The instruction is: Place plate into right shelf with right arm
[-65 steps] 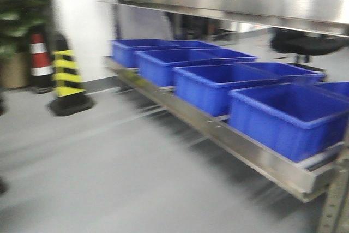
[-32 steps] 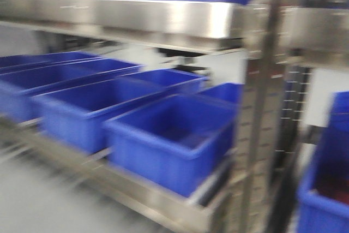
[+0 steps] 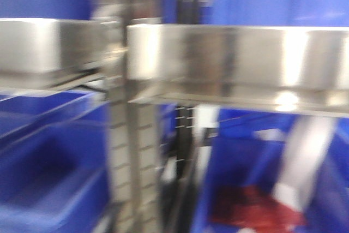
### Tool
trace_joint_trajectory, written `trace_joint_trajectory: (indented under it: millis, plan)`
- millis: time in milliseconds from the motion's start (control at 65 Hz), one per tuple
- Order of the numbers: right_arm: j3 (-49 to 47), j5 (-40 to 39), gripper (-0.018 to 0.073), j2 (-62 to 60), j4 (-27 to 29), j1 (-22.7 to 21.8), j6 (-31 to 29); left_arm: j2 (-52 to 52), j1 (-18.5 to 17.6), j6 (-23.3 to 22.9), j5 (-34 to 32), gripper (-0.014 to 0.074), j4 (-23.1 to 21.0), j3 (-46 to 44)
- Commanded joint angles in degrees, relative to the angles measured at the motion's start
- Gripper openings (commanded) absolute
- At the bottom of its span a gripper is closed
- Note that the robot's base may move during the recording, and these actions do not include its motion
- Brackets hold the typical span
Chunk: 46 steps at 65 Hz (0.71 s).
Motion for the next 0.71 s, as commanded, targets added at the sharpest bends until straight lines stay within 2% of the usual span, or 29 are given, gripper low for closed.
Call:
trace_joint_trajectory:
  millis: [0, 692]
  plan:
    - [-1.5, -5.7, 0.0057, 0.7, 0.2, -0.3, -0.2, -0.3, 0.1, -0.2, -4.9, -0.0047, -0.2, 0.5]
    - [-1.5, -5.7, 0.0057, 0.7, 0.2, -0.3, -0.2, -0.3, 0.1, -0.2, -4.9, -0.0047, -0.2, 0.5]
